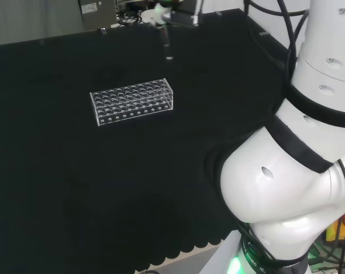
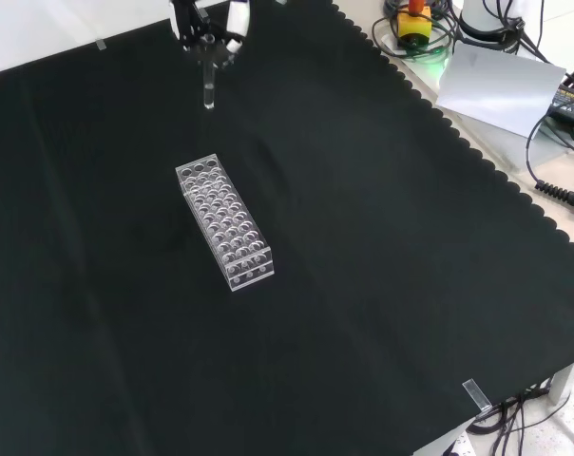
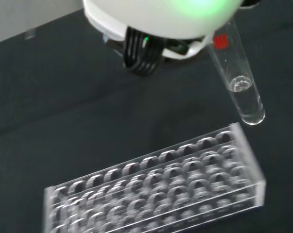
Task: Shake the test tube.
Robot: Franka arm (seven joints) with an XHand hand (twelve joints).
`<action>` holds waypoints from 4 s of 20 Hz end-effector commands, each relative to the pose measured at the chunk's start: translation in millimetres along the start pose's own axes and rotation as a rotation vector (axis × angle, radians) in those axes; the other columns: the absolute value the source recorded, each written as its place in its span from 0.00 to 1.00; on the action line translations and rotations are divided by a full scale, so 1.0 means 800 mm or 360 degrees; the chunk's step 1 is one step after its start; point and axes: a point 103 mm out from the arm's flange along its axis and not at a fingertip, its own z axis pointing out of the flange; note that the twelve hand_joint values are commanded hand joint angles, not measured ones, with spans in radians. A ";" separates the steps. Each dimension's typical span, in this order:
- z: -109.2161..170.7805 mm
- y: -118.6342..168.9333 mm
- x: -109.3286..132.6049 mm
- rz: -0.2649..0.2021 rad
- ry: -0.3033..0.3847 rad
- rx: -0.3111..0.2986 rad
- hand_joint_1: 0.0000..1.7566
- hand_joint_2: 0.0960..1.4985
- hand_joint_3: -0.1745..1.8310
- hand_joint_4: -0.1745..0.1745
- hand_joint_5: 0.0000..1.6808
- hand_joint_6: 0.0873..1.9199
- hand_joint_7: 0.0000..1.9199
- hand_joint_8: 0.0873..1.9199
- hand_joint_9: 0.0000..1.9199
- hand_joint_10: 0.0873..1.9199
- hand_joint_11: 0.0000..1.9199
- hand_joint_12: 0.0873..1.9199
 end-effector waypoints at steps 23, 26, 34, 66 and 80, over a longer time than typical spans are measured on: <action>0.058 -0.015 0.174 -0.0374 0.0081 0.0159 0.71 0.38 0.40 0.00 0.84 0.15 0.92 0.18 0.88 0.35 0.70 0.42; 0.064 -0.021 0.192 -0.0424 0.0077 0.0178 0.71 0.38 0.40 0.00 0.84 0.15 0.92 0.18 0.88 0.35 0.70 0.42; 0.070 -0.031 0.228 -0.0511 0.0098 0.0197 0.71 0.38 0.40 0.00 0.85 0.15 0.92 0.18 0.88 0.35 0.70 0.42; 0.014 0.010 0.018 0.0022 -0.0071 0.0049 0.71 0.38 0.40 0.00 0.85 0.15 0.92 0.18 0.88 0.35 0.70 0.42; 0.053 0.000 0.162 -0.0310 0.0038 0.0144 0.71 0.38 0.40 0.00 0.85 0.15 0.92 0.17 0.88 0.35 0.70 0.42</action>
